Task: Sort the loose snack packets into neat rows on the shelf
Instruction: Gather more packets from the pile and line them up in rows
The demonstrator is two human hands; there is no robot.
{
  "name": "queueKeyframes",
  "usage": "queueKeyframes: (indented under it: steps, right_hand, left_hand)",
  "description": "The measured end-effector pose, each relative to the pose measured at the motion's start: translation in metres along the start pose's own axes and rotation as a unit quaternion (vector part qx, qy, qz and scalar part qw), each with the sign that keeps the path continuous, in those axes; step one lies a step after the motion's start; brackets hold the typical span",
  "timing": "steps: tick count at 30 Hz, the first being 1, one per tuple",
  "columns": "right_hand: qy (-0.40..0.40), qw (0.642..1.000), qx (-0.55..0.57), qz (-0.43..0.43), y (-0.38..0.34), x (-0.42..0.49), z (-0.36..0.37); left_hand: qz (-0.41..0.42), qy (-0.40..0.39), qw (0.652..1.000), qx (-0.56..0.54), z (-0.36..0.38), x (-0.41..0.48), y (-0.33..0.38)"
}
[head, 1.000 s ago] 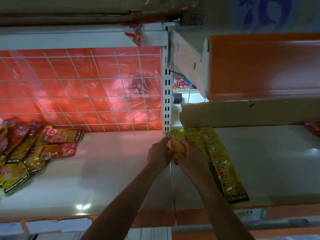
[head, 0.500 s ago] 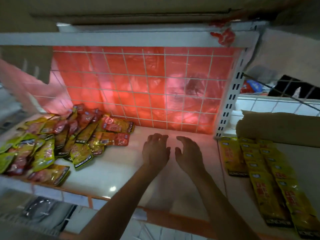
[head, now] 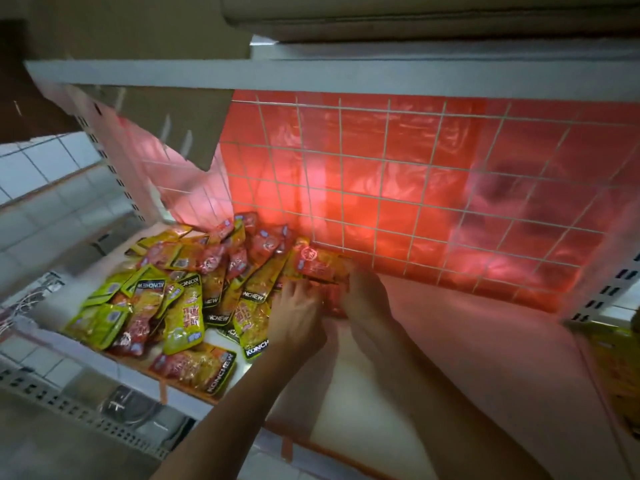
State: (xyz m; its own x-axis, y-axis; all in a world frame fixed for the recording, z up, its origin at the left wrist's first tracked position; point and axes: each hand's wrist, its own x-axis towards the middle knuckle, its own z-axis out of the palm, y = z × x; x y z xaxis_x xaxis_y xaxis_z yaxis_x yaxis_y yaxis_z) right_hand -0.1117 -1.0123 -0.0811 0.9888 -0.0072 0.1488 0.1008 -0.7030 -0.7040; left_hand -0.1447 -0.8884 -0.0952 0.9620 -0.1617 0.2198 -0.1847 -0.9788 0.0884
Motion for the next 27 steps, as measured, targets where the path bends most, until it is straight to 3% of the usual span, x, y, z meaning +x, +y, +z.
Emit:
queueKeyframes:
  steps: [3, 7, 12, 17, 19, 23, 27]
  right_hand:
    - [-0.019, 0.998, -0.062, -0.012, 0.003, 0.020, 0.018]
    - [-0.035, 0.993, -0.116, -0.012, 0.009, 0.033, 0.031]
    - [-0.008, 0.984, -0.178, 0.015, 0.009, 0.033, 0.030]
    - [-0.015, 0.992, -0.127, 0.020, 0.008, 0.017, 0.024]
    - [-0.023, 0.995, -0.097, 0.007, 0.008, 0.009, 0.019]
    - [-0.006, 0.996, -0.068, 0.063, 0.013, -0.008, 0.008]
    - [0.007, 0.995, -0.001, 0.100, 0.018, -0.024, 0.008]
  left_hand:
    - [0.005, -0.006, 1.000, -0.017, 0.006, 0.004, -0.014]
    - [0.026, 0.045, 0.997, -0.048, 0.012, 0.008, -0.025]
    - [0.013, 0.065, 0.992, -0.106, 0.011, 0.009, -0.027]
    - [-0.079, 0.085, 0.989, -0.094, 0.005, 0.013, -0.019]
    - [-0.123, 0.019, 0.983, -0.135, 0.000, 0.013, -0.014]
    - [-0.095, -0.011, 0.987, -0.125, 0.003, 0.010, -0.007]
    - [-0.076, 0.010, 0.951, -0.300, 0.002, 0.002, 0.011]
